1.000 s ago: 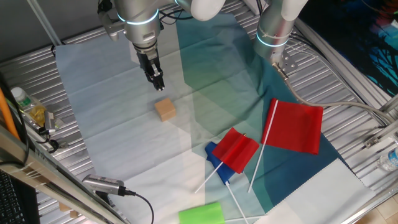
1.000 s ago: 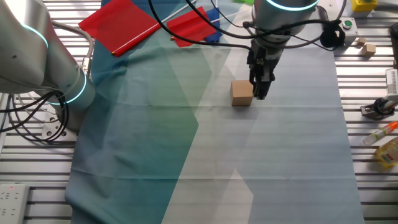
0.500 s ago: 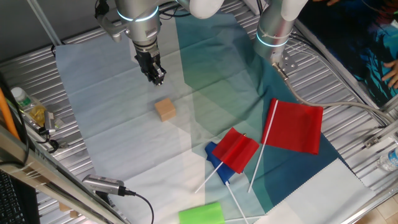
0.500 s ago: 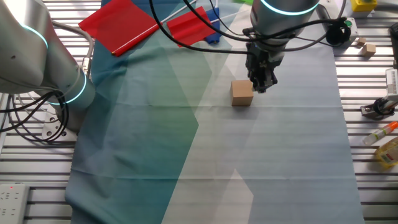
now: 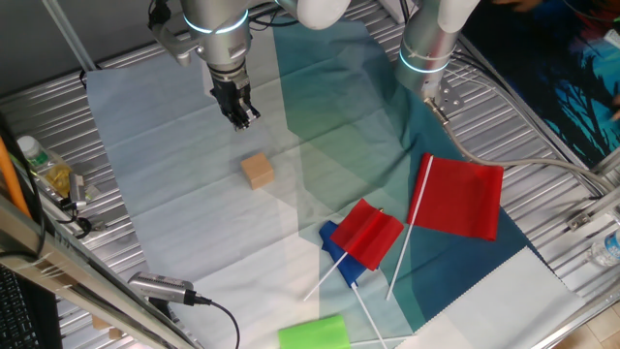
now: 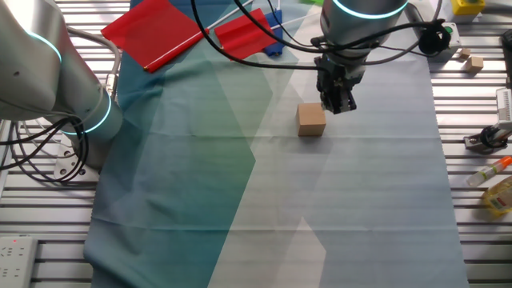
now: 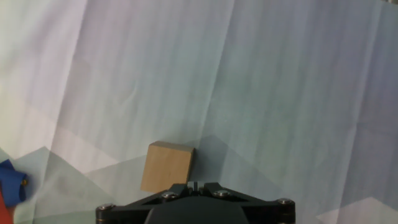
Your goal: Use the gripper to push the small block from left to right
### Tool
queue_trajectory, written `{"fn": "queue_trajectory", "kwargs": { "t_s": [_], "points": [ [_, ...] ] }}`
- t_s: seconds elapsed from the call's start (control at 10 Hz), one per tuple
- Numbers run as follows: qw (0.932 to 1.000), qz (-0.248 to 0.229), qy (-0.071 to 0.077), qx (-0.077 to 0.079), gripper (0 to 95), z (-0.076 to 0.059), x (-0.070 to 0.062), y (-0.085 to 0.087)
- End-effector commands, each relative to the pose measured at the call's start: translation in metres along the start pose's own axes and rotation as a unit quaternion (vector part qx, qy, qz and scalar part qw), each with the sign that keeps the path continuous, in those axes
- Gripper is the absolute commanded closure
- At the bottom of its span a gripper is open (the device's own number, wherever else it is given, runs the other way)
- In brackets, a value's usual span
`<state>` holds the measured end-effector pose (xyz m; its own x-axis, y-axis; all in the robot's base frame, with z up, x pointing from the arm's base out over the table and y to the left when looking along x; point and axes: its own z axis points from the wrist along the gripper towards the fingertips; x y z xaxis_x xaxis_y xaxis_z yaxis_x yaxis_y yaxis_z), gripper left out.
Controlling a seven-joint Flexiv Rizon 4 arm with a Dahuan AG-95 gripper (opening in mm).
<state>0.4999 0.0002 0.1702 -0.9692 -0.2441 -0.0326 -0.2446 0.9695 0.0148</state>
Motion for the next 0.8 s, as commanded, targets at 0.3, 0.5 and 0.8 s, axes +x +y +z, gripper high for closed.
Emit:
{"fn": "queue_trajectory", "kwargs": {
  "t_s": [0.3,0.5,0.8],
  "points": [
    [1.0,-0.004,-0.001,0.005,95.0,0.0001,0.0,-0.0002],
    [0.9999,-0.009,0.0,0.008,95.0,0.0001,-0.0001,-0.0002],
    [0.9999,-0.01,0.008,0.011,95.0,0.0001,-0.0001,-0.0002]
  ]
}}
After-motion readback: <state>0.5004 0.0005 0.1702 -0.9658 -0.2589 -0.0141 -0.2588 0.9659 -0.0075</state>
